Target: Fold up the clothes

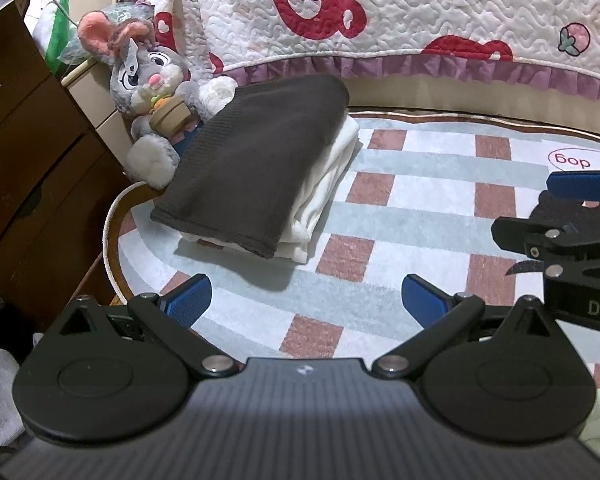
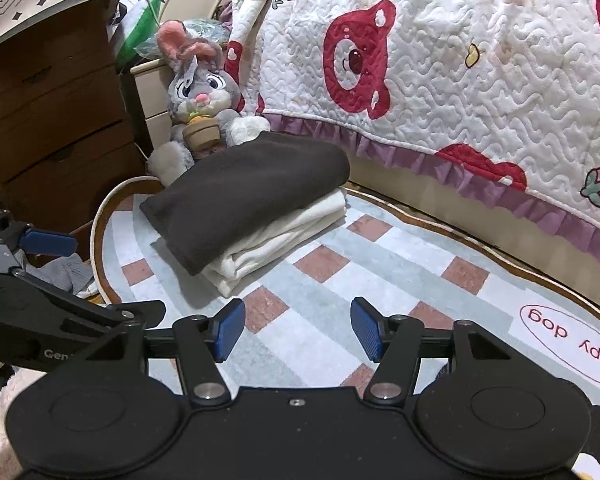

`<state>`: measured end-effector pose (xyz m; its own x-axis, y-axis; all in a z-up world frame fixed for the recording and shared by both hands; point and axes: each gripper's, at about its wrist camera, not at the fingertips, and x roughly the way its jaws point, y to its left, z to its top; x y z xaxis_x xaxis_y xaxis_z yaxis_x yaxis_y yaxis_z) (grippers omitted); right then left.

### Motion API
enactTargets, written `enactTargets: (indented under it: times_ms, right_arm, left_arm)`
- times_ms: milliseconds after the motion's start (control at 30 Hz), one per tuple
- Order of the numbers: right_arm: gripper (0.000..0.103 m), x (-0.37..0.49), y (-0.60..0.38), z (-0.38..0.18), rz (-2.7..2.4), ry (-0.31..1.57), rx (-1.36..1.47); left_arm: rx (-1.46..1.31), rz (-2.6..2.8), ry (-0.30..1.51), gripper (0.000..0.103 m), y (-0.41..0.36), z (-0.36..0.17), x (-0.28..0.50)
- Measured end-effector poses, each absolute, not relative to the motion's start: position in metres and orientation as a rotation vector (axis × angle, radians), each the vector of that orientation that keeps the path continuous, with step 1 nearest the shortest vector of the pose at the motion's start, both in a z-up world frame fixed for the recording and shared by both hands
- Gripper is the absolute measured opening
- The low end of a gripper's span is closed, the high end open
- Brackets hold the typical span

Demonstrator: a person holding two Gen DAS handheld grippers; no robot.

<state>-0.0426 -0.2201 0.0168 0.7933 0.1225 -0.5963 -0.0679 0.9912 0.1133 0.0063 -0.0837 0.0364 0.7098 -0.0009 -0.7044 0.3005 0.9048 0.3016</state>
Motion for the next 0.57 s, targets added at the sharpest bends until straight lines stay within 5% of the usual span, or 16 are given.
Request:
enactTargets:
  times_ms: [567]
  right_arm:
    - [0.064, -0.0438, -0.2179, 0.0168, 0.096, 0.653, 0.099]
  left_arm:
    - [0.433, -0.169, 0.758, 0.103, -0.0828, 0.0336, 0.0041]
